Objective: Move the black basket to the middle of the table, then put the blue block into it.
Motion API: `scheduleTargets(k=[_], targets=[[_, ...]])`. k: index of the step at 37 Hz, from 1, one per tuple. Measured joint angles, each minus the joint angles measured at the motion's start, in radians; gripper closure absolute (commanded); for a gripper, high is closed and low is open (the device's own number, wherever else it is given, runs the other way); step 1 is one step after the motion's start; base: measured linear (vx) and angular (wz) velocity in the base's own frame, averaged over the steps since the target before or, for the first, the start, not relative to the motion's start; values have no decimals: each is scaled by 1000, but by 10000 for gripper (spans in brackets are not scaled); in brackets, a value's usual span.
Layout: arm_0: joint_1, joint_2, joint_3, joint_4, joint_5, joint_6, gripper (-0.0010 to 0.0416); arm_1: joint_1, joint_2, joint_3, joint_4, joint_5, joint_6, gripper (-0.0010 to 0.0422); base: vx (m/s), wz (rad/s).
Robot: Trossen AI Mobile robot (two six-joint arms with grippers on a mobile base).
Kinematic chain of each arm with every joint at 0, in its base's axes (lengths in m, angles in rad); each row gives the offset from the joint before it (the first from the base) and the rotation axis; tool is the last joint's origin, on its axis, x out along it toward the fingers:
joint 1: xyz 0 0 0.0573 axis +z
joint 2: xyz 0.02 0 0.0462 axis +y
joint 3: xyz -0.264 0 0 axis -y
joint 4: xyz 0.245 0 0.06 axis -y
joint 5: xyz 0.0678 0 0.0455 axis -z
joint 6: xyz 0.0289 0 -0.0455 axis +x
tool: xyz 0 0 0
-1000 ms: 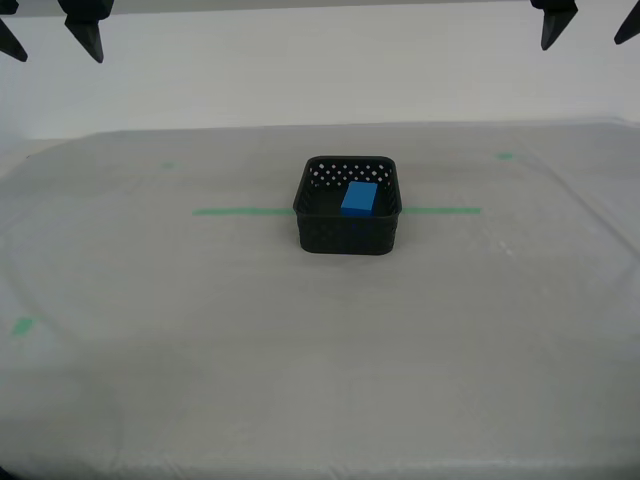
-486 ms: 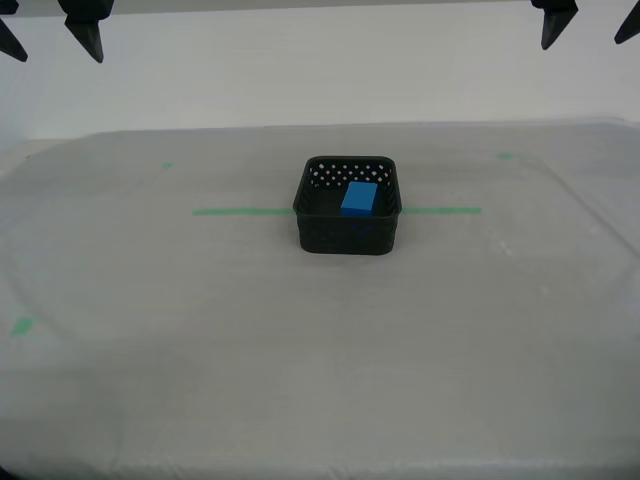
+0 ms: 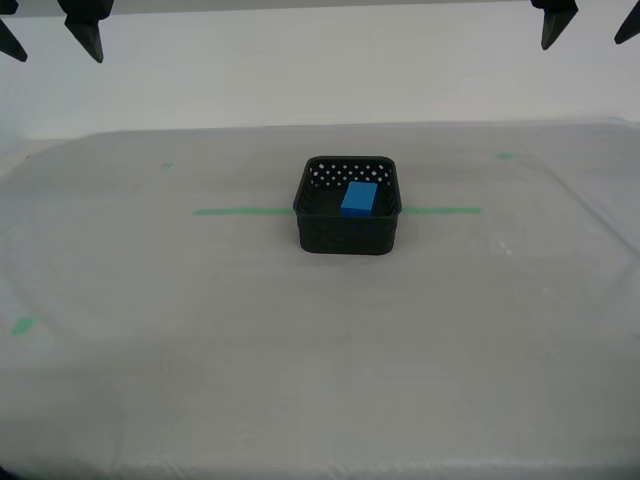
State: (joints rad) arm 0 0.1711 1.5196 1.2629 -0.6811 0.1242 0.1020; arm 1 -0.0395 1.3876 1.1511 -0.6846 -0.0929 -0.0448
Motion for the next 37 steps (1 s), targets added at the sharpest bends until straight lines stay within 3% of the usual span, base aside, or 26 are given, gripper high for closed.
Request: scheduleTargets(k=[37], targets=[[0, 0, 0, 0, 0, 0, 12, 0, 0, 0, 0, 0, 0, 12, 0, 0]])
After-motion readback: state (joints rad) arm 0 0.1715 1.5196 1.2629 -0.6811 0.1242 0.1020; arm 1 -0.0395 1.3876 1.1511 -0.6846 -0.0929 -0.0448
